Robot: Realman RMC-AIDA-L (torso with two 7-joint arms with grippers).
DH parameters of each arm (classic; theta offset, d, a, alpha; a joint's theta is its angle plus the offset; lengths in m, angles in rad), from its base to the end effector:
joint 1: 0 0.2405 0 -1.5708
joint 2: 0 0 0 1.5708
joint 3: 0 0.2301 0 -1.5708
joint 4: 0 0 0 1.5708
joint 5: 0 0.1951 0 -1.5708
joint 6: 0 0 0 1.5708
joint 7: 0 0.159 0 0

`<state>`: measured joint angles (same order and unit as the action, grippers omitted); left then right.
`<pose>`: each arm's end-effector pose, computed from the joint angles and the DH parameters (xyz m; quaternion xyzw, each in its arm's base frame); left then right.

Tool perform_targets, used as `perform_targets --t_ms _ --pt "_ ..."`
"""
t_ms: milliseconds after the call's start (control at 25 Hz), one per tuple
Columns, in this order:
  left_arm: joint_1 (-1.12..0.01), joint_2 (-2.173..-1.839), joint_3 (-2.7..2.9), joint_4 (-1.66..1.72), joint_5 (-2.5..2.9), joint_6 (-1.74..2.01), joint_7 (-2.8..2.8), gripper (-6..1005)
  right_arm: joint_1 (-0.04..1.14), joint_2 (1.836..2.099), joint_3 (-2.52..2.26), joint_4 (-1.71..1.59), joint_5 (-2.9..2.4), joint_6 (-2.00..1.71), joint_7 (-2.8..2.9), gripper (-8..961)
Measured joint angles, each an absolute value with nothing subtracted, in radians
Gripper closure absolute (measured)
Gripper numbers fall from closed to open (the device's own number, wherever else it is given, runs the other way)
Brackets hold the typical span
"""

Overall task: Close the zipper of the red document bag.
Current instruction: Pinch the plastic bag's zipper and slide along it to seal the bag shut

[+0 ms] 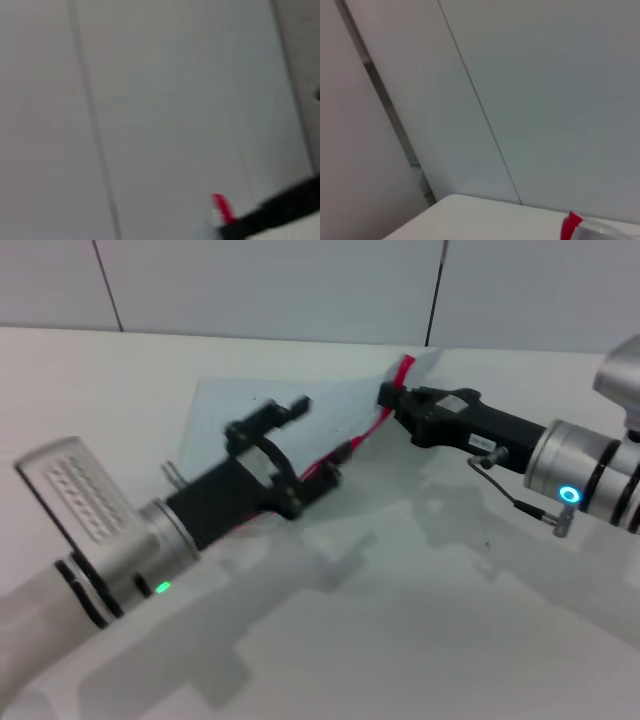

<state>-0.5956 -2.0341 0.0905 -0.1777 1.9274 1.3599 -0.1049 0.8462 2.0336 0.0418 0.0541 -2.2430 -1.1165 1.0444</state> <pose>-0.2137 0.3099 -0.0538 -0.8576 -0.0186 -0.3311 0.3932 0.1745 0.3721 -0.0662 -0.8658 0.2977 0.3418 0.2118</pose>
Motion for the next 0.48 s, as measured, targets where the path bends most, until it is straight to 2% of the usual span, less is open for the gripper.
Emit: perform_targets --t_ms 480 --pt "-0.598 -2.037 0.081 -0.216 1.952 1.304 0.018 324 0.857 2.031 0.029 0.076 -2.257 -1.17 1.051 903"
